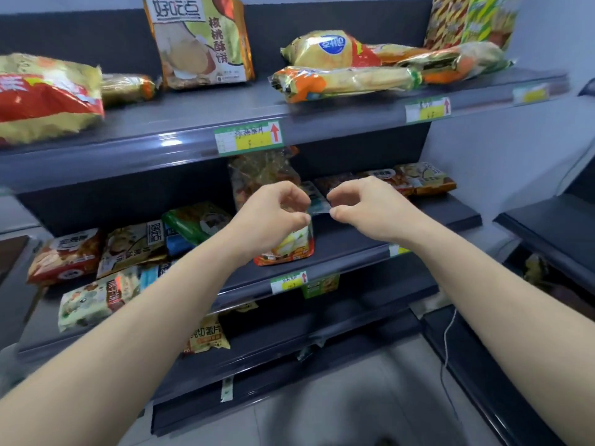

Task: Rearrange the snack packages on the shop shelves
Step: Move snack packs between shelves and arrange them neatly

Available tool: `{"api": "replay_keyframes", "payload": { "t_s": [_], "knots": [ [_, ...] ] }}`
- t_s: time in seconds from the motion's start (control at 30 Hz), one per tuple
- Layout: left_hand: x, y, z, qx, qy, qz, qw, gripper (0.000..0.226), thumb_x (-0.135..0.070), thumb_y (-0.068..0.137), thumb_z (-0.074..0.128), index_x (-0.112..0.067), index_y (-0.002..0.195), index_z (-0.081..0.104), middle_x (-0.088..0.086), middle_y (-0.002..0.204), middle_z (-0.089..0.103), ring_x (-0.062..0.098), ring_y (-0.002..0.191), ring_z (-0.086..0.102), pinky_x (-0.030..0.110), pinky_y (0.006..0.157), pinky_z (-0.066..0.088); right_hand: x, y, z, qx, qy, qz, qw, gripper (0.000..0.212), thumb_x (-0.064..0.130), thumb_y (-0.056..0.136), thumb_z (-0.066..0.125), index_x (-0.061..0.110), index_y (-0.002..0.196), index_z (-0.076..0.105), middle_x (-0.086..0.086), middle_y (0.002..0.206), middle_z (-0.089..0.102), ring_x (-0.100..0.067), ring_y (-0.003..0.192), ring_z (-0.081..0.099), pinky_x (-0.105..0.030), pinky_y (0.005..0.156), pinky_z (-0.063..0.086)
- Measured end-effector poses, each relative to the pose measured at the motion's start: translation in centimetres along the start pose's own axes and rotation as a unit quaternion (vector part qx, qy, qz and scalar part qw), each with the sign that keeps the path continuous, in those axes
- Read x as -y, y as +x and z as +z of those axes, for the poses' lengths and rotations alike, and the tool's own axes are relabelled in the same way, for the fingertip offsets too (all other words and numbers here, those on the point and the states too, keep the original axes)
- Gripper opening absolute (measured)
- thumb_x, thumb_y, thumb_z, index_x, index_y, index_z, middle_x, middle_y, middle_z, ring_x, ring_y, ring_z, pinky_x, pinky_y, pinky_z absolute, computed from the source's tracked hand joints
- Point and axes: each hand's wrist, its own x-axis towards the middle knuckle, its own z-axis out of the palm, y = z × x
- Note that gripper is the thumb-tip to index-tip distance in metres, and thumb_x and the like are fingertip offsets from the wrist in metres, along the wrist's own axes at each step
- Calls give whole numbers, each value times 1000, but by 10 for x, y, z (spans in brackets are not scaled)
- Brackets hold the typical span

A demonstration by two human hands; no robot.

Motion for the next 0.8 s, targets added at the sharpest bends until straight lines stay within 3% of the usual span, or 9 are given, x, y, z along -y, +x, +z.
{"api": "replay_keyframes", "payload": {
  "t_s": [0.27, 0.43, 0.6, 0.8],
  "knots": [
    [-55, 96, 116, 69, 4, 48, 996, 14, -9, 82, 67, -16, 92, 62, -10, 79, 59, 4, 70, 52, 13, 66, 42, -139, 22, -74, -55, 9, 80, 995, 33, 19, 85, 63, 15, 118, 65, -1, 120, 66, -13, 110, 59, -18, 90, 39],
    [-91, 166, 200, 79, -9, 34, 996, 14, -7, 81, 66, -16, 90, 61, -8, 78, 59, 7, 71, 53, 20, 67, 42, -234, 51, -123, -64, 23, 114, 991, 35, 18, 84, 64, 13, 119, 64, -3, 120, 65, -16, 110, 59, -19, 87, 39],
    [-108, 223, 282, 94, -44, -24, 994, 13, -7, 83, 65, -15, 91, 59, -5, 80, 58, 11, 76, 53, 18, 65, 41, -324, 72, -155, -58, 44, 164, 984, 31, 14, 83, 64, 14, 115, 66, -6, 113, 66, -22, 106, 60, -22, 85, 41],
    [-93, 273, 349, 102, -46, -116, 987, 28, -12, 86, 65, -10, 113, 60, 1, 102, 60, 16, 94, 56, 26, 81, 43, -400, 95, -159, -26, 58, 207, 976, 38, 16, 85, 64, 11, 122, 60, -8, 119, 64, -23, 109, 58, -21, 84, 38]
  ]
}}
